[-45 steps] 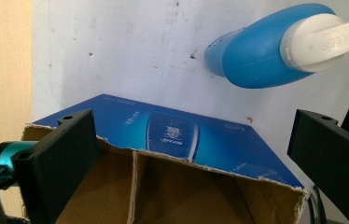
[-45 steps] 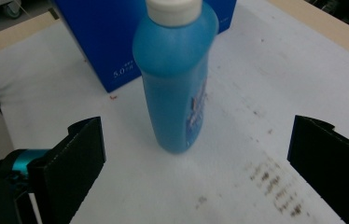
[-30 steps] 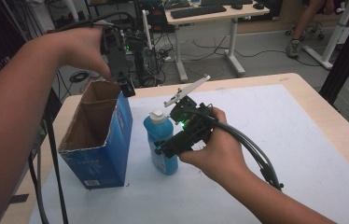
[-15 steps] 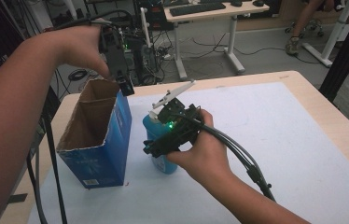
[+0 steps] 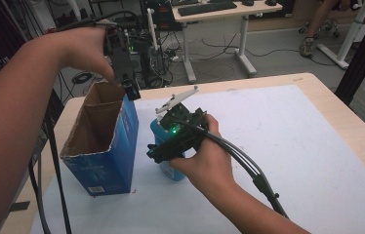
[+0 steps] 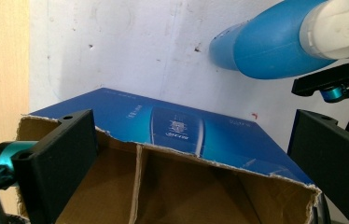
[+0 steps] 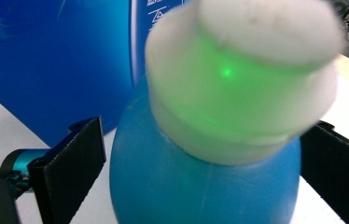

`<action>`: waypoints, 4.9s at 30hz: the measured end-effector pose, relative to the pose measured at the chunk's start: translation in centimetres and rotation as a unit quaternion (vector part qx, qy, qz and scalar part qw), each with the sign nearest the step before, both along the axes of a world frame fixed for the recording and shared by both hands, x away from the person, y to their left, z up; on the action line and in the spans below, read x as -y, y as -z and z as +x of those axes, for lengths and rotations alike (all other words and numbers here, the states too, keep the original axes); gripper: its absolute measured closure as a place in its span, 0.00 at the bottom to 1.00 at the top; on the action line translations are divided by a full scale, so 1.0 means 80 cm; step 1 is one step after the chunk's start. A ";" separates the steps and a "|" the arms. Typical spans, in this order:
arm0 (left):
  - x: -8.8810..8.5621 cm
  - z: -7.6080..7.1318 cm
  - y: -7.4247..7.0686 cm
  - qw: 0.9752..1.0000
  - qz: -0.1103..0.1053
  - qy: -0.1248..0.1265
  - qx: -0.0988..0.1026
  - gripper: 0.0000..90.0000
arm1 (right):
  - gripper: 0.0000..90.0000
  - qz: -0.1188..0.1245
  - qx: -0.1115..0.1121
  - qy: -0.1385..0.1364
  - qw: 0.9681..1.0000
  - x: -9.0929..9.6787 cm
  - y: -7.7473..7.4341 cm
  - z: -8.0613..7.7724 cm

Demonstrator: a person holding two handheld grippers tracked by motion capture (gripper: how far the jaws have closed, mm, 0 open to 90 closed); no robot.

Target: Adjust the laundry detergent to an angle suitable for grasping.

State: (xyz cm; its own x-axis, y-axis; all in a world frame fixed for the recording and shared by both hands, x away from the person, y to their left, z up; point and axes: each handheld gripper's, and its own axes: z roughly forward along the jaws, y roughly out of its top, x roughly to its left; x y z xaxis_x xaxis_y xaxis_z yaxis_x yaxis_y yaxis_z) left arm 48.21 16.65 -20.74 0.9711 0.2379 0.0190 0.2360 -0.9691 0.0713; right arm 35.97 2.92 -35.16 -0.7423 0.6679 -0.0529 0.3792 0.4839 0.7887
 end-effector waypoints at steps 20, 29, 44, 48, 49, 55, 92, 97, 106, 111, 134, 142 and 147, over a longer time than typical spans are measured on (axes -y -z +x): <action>0.003 0.005 0.005 1.000 0.005 0.000 -0.002 0.02 | 0.14 0.011 0.018 0.015 1.000 -0.004 0.002 -0.004; 0.002 0.004 0.007 1.000 0.004 -0.001 -0.004 0.02 | 0.16 0.006 0.023 0.019 1.000 -0.005 0.002 -0.006; 0.002 0.004 0.007 1.000 0.005 0.003 -0.004 0.02 | 0.27 0.006 0.029 0.018 0.999 -0.004 0.000 -0.009; 0.001 0.004 0.008 1.000 0.005 0.000 -0.005 0.02 | 0.28 0.006 0.033 0.021 0.999 -0.005 0.000 -0.010; 0.001 0.004 0.008 1.000 0.004 -0.001 -0.005 0.02 | 0.29 0.004 0.034 0.020 0.999 -0.004 0.000 -0.010; 0.002 0.005 0.008 1.000 0.004 0.002 -0.005 0.02 | 0.32 0.001 0.037 0.021 0.999 -0.004 0.000 -0.011; 0.002 0.006 0.013 1.000 0.007 0.001 -0.006 0.02 | 0.46 0.028 0.029 0.012 0.999 0.001 0.002 -0.010; 0.002 0.005 0.012 1.000 0.006 -0.002 -0.007 0.02 | 0.46 0.043 0.031 0.012 0.999 0.010 -0.007 -0.009; 0.009 0.004 0.013 1.000 0.008 0.003 -0.006 0.02 | 0.46 0.051 0.031 -0.011 0.998 0.032 -0.019 -0.004; 0.012 0.004 0.013 1.000 0.009 0.005 -0.007 0.02 | 0.46 0.043 0.024 -0.058 0.997 0.050 -0.025 0.002; 0.013 0.005 0.015 1.000 0.014 -0.001 -0.010 0.02 | 0.46 0.050 -0.006 -0.298 0.953 0.114 -0.022 0.022; 0.014 0.006 0.017 1.000 0.018 0.002 -0.013 0.02 | 0.46 0.037 -0.017 -0.350 0.936 0.117 -0.012 0.022; 0.015 0.006 0.018 1.000 0.017 0.001 -0.014 0.02 | 0.46 0.058 -0.015 -0.367 0.928 0.120 -0.004 0.025</action>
State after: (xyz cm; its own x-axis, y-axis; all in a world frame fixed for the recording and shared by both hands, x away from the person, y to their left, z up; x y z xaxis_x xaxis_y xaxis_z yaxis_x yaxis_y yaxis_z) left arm 48.66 15.47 -22.18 0.9719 0.2353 0.0007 0.2352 -0.9714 0.0316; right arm 37.96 -6.64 -34.82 -0.9997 -0.0189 0.0161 0.0035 0.5333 0.8459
